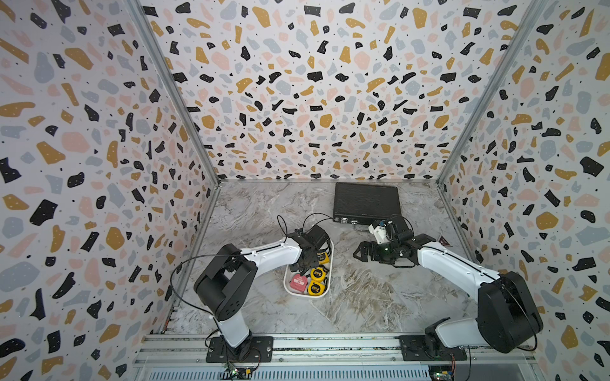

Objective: Take the tape measure out of the storage box
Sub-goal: Pick up the tape measure from the storage box.

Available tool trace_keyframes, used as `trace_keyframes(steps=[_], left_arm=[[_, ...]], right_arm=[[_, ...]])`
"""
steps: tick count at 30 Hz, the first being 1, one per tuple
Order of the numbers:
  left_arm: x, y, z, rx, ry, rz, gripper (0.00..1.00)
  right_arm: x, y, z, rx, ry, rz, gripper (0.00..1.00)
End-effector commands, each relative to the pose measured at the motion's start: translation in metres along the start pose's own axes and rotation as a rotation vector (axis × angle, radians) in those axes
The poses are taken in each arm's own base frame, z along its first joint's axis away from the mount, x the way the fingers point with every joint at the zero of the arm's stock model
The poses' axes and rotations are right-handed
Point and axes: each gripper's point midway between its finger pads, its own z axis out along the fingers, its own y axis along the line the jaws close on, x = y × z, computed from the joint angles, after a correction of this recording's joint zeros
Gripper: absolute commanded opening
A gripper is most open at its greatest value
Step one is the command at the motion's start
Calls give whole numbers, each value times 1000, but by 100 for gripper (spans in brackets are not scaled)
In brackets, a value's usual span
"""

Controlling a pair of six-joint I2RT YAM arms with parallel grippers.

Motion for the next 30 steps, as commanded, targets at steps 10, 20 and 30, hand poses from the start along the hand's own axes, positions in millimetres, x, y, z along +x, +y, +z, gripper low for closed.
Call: trace_keyframes(steps=[10, 20, 30], left_arm=[[-19, -11, -92, 186, -66, -144, 0], [-43, -64, -161, 426, -114, -272, 0], [-47, -129, -199, 605, -60, -300, 0]], right_arm=[[-10, 32, -22, -109, -137, -39, 99], [-3, 63, -49, -188, -337, -81, 99], [-8, 78, -91, -213, -505, -127, 99]])
